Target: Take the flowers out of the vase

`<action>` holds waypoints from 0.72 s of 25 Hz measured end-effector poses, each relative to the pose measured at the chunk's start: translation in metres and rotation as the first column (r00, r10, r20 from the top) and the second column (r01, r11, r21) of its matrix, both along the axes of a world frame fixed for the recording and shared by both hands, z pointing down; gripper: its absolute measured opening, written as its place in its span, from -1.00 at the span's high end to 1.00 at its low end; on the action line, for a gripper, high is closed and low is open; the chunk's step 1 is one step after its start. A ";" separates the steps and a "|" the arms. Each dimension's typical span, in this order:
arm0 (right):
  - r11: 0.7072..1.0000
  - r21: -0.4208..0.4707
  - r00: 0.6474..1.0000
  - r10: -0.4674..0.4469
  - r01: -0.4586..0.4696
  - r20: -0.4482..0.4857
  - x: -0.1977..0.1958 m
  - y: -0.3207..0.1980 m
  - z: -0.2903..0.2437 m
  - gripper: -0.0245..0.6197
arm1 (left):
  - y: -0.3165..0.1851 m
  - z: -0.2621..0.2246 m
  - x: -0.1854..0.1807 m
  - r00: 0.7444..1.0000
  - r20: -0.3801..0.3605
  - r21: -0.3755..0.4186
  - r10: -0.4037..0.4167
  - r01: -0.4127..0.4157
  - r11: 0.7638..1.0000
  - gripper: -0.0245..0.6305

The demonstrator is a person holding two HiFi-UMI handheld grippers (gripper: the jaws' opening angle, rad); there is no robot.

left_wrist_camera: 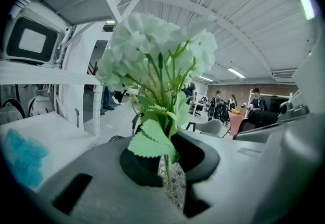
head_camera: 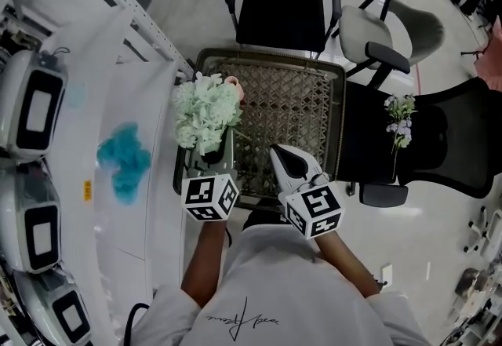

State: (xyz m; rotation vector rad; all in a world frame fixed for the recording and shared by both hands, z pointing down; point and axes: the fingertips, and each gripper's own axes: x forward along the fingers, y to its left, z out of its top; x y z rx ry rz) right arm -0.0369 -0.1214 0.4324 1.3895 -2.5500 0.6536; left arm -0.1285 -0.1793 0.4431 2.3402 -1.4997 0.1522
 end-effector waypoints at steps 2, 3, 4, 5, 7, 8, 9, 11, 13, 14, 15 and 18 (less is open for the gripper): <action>1.000 0.010 1.000 -0.017 0.017 0.001 0.005 0.001 -0.005 0.90 | 0.007 -0.002 0.008 1.000 0.005 0.000 0.001 -0.001 1.000 0.77; 1.000 0.013 1.000 -0.023 0.023 0.005 0.009 0.001 -0.008 0.90 | 0.010 -0.002 0.012 1.000 0.013 -0.003 0.000 0.000 1.000 0.77; 1.000 0.013 1.000 -0.029 0.028 0.010 0.012 0.001 -0.009 0.90 | 0.014 -0.002 0.017 1.000 0.021 -0.007 -0.001 0.001 1.000 0.77; 0.999 0.012 0.999 -0.035 0.035 0.011 0.016 0.002 -0.011 0.91 | 0.018 -0.001 0.023 1.000 0.029 -0.010 0.001 -0.001 1.000 0.77; 0.998 0.011 0.998 -0.055 0.055 0.007 0.022 0.005 -0.013 0.90 | 0.026 -0.002 0.033 0.999 0.041 -0.011 0.009 -0.009 1.000 0.77; 0.998 0.011 0.998 -0.065 0.065 0.007 0.024 0.008 -0.014 0.90 | 0.030 -0.002 0.037 0.999 0.046 -0.013 0.012 -0.011 1.000 0.77; 0.997 0.010 0.997 -0.072 0.072 0.011 0.026 0.010 -0.015 0.90 | 0.034 -0.002 0.041 0.999 0.050 -0.015 0.012 -0.011 1.000 0.77; 0.997 0.015 0.996 -0.082 0.081 0.019 0.032 0.015 -0.017 0.90 | 0.042 -0.001 0.047 0.998 0.058 -0.020 0.001 0.000 1.000 0.77; 0.995 0.030 0.995 -0.096 0.095 0.035 0.038 0.019 -0.021 0.90 | 0.050 -0.003 0.052 0.998 0.061 -0.017 -0.015 0.016 1.000 0.77; 0.994 0.039 0.994 -0.105 0.104 0.042 0.041 0.020 -0.024 0.91 | 0.053 -0.005 0.055 0.998 0.063 -0.013 -0.020 0.021 1.000 0.77; 0.993 0.045 0.992 -0.114 0.112 0.046 0.044 0.022 -0.026 0.91 | 0.056 -0.006 0.058 0.998 0.066 -0.010 -0.023 0.024 1.000 0.77; 0.990 0.049 0.989 -0.136 0.133 0.055 0.055 0.030 -0.029 0.91 | 0.066 -0.008 0.069 0.997 0.075 -0.009 -0.028 0.028 1.000 0.77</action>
